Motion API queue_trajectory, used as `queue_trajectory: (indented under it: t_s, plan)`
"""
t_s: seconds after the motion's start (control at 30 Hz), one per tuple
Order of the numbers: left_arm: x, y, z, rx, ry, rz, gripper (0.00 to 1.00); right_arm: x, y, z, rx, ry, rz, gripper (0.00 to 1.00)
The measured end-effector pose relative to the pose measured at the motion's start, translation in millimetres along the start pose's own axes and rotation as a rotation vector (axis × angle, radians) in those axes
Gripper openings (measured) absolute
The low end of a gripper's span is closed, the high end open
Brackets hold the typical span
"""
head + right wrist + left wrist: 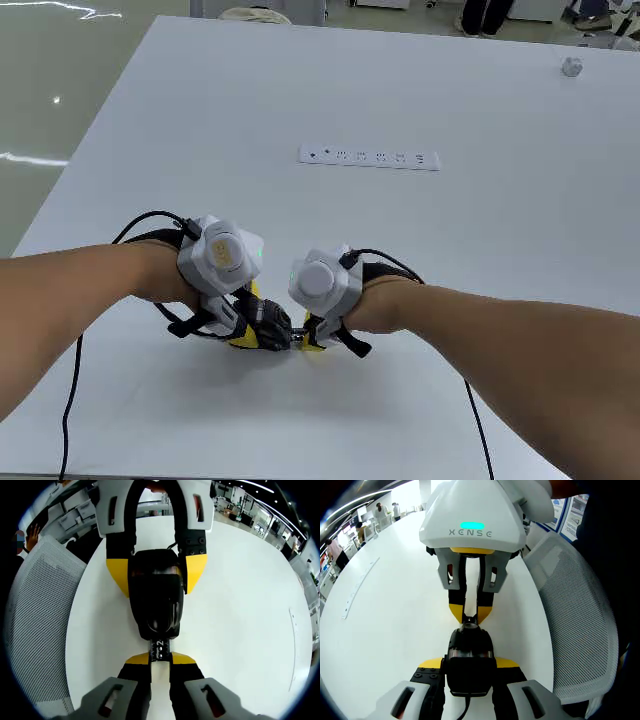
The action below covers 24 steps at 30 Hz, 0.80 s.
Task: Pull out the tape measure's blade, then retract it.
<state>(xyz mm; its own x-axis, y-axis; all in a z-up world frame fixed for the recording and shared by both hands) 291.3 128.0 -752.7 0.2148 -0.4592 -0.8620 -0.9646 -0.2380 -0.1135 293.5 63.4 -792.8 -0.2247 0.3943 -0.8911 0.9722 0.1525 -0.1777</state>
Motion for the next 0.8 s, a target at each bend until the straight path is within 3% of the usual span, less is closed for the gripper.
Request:
queue_trajectory:
  t_s: [0.8]
  plan:
    - [-0.1, 4.3, -1.2, 0.001, -0.013, -0.002, 0.33, -5.4, -0.6, 10.3, 0.017, -0.024, -0.005, 0.12]
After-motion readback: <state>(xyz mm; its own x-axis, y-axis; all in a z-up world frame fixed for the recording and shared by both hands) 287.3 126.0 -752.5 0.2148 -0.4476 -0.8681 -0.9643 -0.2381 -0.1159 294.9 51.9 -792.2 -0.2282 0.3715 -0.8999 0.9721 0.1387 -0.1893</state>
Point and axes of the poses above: the centre of the closed fingertips' face, and the gripper's own axes: x roughly forward along the fingers, y roughly to its right, z roughly out of its underside, the point moved 2 cm from there along -x, roughly backward along the fingers, and after that the axes turned 10 degrees about -z, right-handed, at the moved point
